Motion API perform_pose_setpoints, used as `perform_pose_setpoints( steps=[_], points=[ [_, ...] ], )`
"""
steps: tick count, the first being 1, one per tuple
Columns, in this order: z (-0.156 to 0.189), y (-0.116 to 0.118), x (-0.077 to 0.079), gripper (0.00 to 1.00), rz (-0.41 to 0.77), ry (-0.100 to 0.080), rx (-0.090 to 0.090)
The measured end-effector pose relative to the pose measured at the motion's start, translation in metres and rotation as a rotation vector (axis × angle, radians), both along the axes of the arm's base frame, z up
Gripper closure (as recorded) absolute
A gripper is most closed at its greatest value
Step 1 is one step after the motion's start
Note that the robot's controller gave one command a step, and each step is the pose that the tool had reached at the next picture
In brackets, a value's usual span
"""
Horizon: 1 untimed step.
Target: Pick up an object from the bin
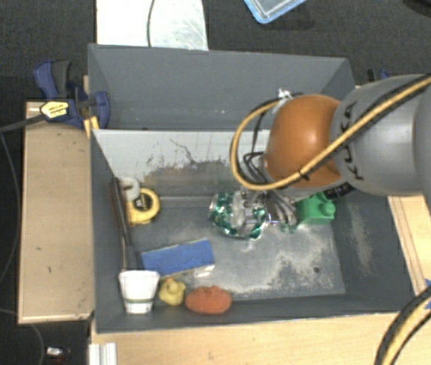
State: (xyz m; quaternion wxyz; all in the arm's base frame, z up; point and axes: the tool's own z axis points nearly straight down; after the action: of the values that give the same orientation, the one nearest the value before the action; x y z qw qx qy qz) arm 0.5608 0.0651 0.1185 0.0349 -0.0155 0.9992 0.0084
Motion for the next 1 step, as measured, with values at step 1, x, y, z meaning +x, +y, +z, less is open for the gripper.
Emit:
perform_pose_setpoints(
  steps=[1],
  points=[
    [-0.0121,-0.0483,-0.0312,1.00,0.105,0.005,-0.004]
  ],
)
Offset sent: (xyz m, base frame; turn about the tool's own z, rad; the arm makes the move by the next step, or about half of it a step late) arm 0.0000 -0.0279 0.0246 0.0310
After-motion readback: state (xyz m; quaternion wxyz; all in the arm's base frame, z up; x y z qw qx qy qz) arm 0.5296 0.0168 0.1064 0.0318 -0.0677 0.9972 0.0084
